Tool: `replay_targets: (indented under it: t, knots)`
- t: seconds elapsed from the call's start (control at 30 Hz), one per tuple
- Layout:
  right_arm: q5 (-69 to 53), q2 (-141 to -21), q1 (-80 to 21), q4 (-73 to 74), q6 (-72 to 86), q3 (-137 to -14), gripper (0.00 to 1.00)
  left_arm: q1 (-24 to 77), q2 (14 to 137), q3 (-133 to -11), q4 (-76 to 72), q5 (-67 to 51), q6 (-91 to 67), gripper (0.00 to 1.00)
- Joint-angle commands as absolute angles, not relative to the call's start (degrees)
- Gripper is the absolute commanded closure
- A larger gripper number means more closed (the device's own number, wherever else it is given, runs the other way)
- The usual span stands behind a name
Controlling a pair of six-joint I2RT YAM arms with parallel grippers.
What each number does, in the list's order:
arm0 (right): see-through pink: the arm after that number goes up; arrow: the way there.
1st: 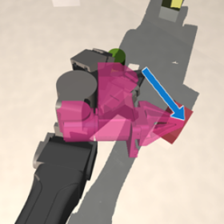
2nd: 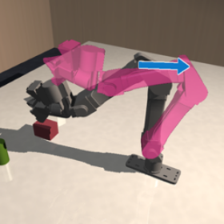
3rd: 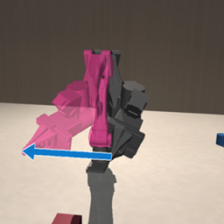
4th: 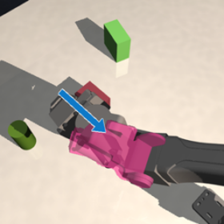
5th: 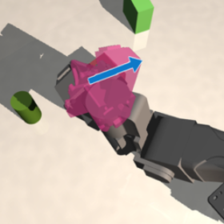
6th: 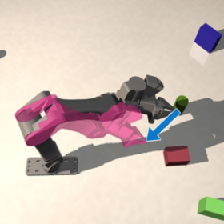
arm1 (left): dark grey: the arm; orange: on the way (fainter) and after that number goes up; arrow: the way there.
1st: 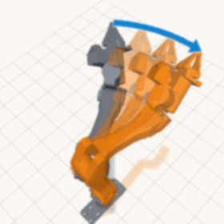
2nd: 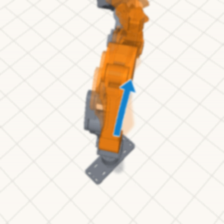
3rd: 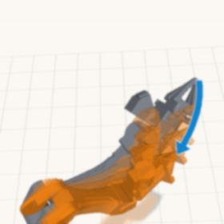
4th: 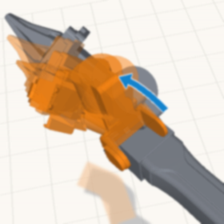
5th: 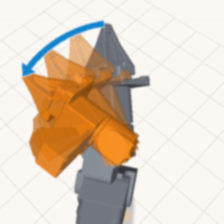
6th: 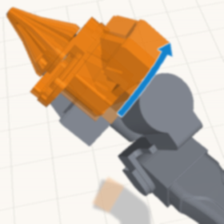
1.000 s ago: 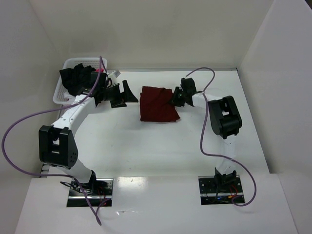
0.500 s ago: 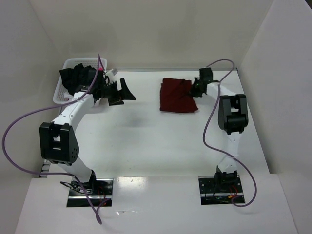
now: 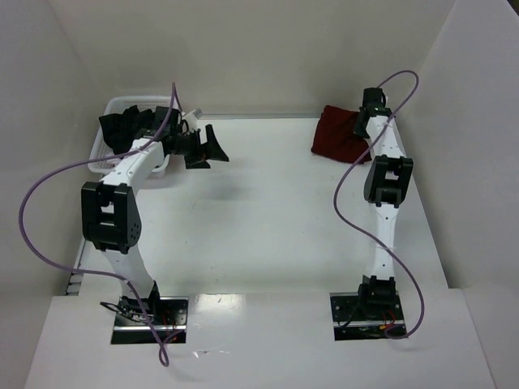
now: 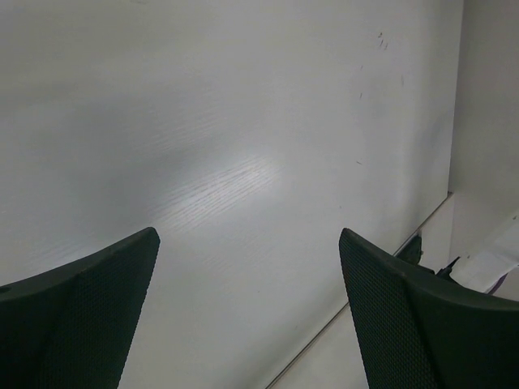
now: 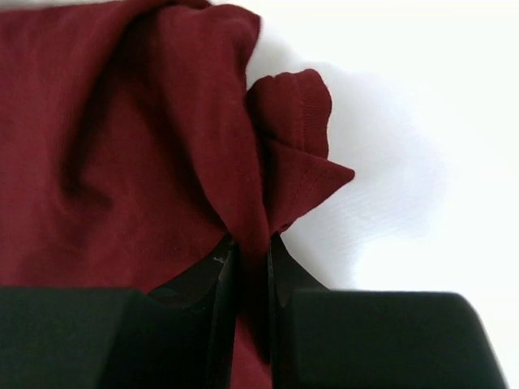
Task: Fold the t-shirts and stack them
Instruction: Put the neatly folded tshirt into the corner of the board with the right arm
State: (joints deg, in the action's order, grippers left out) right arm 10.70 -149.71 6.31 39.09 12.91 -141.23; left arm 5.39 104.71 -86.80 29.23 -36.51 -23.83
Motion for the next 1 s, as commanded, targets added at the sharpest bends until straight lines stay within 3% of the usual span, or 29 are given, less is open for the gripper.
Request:
replay_targets:
  t: [0.0,0.5,0.6,0.67,0.77,0.83,0.87,0.9,0.97]
  knots:
    - [18.3,-150.7,9.6,46.8,9.6,-144.7,0.99,4.9,107.2,-90.3,31.4,-39.1,-21.5,0.01]
    - [32.9,-147.1,12.0,49.4,12.2,-145.5,0.99,4.4,111.9,-94.7,33.8,-41.4,-20.5,0.01]
    - [32.3,-147.1,12.0,48.5,12.9,-145.5,0.91,3.9,111.9,-94.7,33.8,-41.4,-20.5,0.01]
    - [31.8,-147.1,12.0,47.9,13.6,-145.5,0.81,3.9,111.9,-94.7,33.8,-41.4,-20.5,0.01]
    - [28.9,-146.5,12.0,47.9,14.8,-144.5,0.42,3.9,111.4,-94.7,33.8,-41.9,-20.5,0.01]
    - [25.3,-145.2,12.0,47.0,16.4,-142.2,0.24,3.9,110.8,-94.7,33.8,-41.9,-20.5,0.01]
    - [23.3,-142.7,12.0,44.2,17.1,-136.9,0.05,3.9,110.8,-94.7,33.8,-41.9,-20.5,0.01]
    - [21.0,-140.5,12.0,41.2,17.7,-132.8,0.0,3.9,110.8,-94.7,33.8,-41.9,-20.0,0.01]
    - [14.2,-133.1,12.0,29.8,18.5,-119.3,0.0,3.9,110.2,-94.7,33.8,-41.9,-20.0,0.01]
